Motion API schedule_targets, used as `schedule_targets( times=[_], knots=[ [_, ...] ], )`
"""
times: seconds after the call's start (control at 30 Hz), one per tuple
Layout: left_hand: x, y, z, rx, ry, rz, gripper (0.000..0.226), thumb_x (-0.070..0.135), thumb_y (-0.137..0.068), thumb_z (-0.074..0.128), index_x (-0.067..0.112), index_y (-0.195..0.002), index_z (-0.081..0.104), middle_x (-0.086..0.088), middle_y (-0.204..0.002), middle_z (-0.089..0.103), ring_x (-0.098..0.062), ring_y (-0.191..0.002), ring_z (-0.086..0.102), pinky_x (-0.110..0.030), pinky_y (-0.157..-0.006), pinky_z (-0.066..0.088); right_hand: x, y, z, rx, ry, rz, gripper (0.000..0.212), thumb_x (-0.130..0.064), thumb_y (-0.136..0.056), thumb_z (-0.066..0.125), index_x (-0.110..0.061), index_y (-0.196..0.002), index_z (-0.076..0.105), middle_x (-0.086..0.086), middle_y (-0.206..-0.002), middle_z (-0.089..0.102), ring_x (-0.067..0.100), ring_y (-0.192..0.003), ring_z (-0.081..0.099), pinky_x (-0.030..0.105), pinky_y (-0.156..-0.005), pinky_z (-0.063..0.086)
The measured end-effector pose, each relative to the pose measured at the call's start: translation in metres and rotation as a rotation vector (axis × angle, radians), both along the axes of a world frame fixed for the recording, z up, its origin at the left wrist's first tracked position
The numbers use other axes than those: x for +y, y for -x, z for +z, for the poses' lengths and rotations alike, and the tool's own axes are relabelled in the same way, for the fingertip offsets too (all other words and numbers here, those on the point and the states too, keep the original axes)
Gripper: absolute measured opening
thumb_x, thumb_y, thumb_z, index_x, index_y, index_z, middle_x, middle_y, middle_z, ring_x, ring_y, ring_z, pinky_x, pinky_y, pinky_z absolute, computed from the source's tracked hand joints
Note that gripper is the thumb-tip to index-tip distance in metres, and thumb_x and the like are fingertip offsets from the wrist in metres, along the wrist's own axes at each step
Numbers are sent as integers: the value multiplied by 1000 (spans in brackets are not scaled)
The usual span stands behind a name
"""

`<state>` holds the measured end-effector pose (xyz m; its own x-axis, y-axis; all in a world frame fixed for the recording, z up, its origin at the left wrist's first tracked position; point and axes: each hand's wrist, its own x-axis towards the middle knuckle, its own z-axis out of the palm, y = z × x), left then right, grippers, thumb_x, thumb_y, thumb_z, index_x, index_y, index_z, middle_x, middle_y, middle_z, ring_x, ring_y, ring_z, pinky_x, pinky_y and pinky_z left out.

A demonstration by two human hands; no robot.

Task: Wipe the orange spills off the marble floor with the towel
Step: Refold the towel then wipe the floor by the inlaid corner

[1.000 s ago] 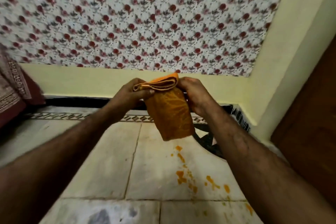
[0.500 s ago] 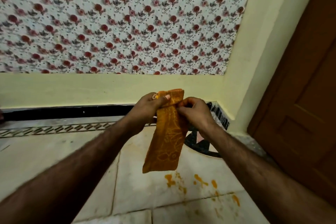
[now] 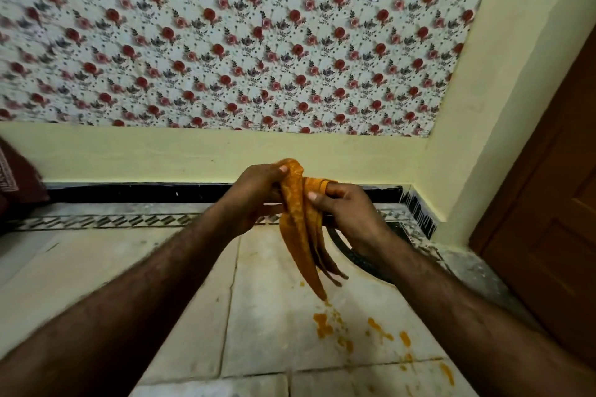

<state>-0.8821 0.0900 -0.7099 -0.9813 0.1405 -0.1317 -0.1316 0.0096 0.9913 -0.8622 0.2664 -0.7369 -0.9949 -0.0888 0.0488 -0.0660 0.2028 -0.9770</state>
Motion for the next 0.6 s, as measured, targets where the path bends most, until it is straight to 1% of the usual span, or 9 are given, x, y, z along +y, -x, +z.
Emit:
schedule_targets(
  times=[0.07, 0.13, 0.23, 0.3, 0.37, 0.43, 0.5, 0.53, 0.6],
  knots=[
    [-9, 0, 2, -27, -30, 11, 38, 32, -106, 42, 17, -141, 49, -17, -123, 65, -33, -109, 66, -48, -88, 57, 6, 2, 4, -78, 92, -17, 21, -20, -102, 59, -15, -115, 74, 5, -104, 79, 24, -99, 75, 44, -91, 59],
    [-14, 2, 2, -40, -8, 27, 40, 31, -107, 39, 18, -144, 46, -17, -123, 62, -34, -108, 63, -45, -80, 57, 11, 1, 5, -126, 122, -37, 21, -23, -104, 55, -18, -115, 72, 5, -105, 78, 25, -101, 72, 43, -90, 58],
    [-25, 8, 11, -43, 16, 110, 36, 29, -106, 43, 9, -133, 54, -16, -111, 67, -31, -97, 68, -39, -69, 58, 18, 2, 16, -160, 114, -66, 23, -24, -105, 53, -14, -116, 70, 7, -105, 76, 28, -103, 69, 46, -91, 55],
    [-36, 14, 23, -46, -151, 118, 39, 38, -101, 53, 8, -126, 57, -17, -112, 71, -33, -94, 73, -43, -71, 61, 27, 10, 31, -130, 210, -78, 22, -24, -102, 58, -12, -115, 70, 7, -100, 77, 29, -104, 69, 47, -91, 56],
    [-52, 21, 31, -33, -275, 32, 48, 52, -94, 59, 15, -123, 56, -17, -114, 74, -38, -99, 73, -53, -81, 60, 38, 19, 46, -115, 331, -30, 34, -31, -94, 68, -11, -121, 67, 7, -108, 76, 30, -108, 69, 51, -92, 57],
    [-64, 21, 23, -61, -90, -171, 51, 53, -90, 61, 19, -127, 54, -16, -118, 73, -39, -106, 71, -58, -90, 56, 39, 20, 41, -208, 278, 46, 46, -29, -86, 77, -14, -127, 63, 10, -118, 74, 31, -111, 70, 54, -91, 58],
    [-76, 21, -3, -175, 140, -290, 59, 38, -85, 73, 12, -134, 54, -16, -122, 71, -38, -111, 69, -58, -99, 52, 35, 15, 18, -335, 178, 42, 38, -13, -88, 76, -11, -124, 63, 12, -118, 74, 32, -108, 71, 51, -89, 58],
    [-79, 23, -13, -224, 180, -253, 62, 31, -81, 78, 7, -134, 55, -17, -119, 72, -36, -109, 70, -56, -99, 52, 33, 15, 9, -361, 169, -1, 33, -5, -89, 73, -7, -121, 65, 14, -115, 75, 33, -105, 71, 50, -89, 58],
    [-84, 27, -24, -227, 139, -140, 53, 23, -84, 73, -1, -128, 59, -17, -105, 75, -29, -94, 74, -46, -87, 59, 38, 21, -2, -351, 236, -97, 32, 2, -90, 69, 1, -121, 66, 17, -107, 76, 33, -98, 73, 48, -86, 59]
  ],
)
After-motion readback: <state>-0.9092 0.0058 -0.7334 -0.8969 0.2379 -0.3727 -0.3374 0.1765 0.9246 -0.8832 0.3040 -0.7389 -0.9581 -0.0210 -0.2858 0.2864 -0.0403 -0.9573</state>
